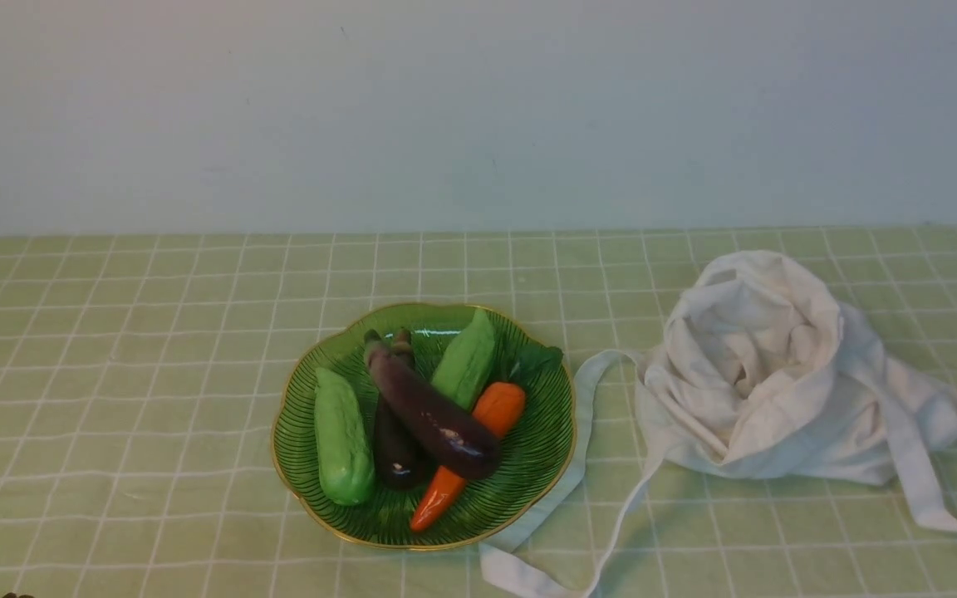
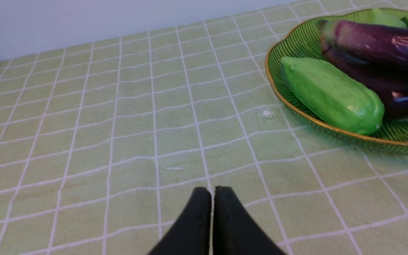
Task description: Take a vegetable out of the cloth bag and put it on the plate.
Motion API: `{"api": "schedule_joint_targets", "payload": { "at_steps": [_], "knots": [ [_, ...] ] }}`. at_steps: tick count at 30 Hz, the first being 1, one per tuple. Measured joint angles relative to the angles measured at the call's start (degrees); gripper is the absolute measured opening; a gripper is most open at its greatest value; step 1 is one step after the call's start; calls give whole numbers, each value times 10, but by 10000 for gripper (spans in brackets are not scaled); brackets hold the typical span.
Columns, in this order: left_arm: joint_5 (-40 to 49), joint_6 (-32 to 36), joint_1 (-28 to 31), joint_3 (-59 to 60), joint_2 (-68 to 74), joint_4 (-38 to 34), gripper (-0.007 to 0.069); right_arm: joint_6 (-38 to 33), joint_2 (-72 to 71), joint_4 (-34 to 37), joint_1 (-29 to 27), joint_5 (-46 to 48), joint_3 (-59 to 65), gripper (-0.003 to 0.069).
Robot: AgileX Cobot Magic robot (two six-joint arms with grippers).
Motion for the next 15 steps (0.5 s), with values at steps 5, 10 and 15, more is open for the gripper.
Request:
{"api": "schedule_joint_targets", "payload": {
  "at_steps": [5, 10, 15],
  "knots": [
    [0, 0, 0, 0, 0, 0, -5, 0, 0, -2, 0, 0, 0, -15],
    [0, 0, 0, 0, 0, 0, -5, -6, 0, -40, 0, -4, 8, -15],
    [0, 0, 0, 0, 0, 0, -5, -11, 0, -110, 0, -13, 47, -15]
  ]
}}
